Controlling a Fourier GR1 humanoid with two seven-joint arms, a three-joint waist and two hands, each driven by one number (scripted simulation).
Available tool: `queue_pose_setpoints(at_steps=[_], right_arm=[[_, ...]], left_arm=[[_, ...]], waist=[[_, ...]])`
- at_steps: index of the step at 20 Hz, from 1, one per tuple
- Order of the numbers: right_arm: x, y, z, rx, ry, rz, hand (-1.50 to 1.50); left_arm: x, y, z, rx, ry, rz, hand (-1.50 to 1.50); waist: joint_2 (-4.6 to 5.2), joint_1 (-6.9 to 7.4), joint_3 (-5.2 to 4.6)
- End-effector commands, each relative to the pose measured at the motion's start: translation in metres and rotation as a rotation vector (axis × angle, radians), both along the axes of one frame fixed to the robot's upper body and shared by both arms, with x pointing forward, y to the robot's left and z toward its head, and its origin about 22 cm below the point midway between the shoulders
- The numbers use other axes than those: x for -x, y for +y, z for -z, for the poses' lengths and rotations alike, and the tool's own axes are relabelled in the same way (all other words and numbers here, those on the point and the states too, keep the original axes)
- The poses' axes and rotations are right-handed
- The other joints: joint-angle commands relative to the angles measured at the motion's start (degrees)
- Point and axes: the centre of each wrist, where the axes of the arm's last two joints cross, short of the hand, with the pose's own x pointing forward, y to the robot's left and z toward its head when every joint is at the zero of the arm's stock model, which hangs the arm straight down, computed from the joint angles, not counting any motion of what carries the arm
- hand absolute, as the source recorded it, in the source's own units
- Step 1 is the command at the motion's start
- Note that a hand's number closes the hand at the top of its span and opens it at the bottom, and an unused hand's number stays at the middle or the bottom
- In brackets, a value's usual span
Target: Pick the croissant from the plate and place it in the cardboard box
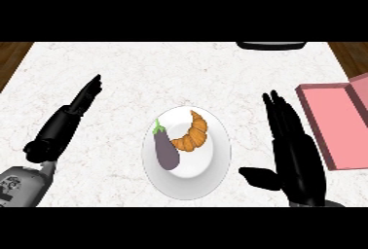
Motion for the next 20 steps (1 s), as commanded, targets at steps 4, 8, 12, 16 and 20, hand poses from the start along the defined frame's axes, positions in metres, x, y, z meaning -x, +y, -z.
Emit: queue_pose_setpoints(at_steps=[4, 8, 12, 16, 20], right_arm=[[-0.002, 0.076, -0.036, 0.212, 0.258, -0.008, -1.50], [-0.015, 0.120, -0.037, 0.313, 0.342, 0.054, -1.50], [-0.031, 0.143, -0.040, 0.329, 0.440, 0.078, -1.50], [-0.040, 0.155, -0.033, 0.293, 0.477, 0.123, -1.50], [-0.050, 0.165, -0.023, 0.282, 0.518, 0.145, -1.50]], left_arm=[[-0.007, -0.004, -0.003, -0.001, -0.012, 0.021, 0.00], [-0.009, -0.009, -0.008, 0.000, -0.011, 0.030, 0.00], [-0.008, -0.006, -0.006, 0.006, -0.005, 0.039, 0.00], [-0.006, -0.001, -0.006, -0.009, -0.009, 0.041, 0.00], [-0.012, -0.010, -0.003, -0.007, 0.009, 0.043, 0.00]], waist=[[0.46, 1.50, 0.07], [0.45, 1.32, 0.19], [0.48, 1.62, 0.20], [0.43, 2.22, 0.25], [0.60, 2.06, 0.27]])
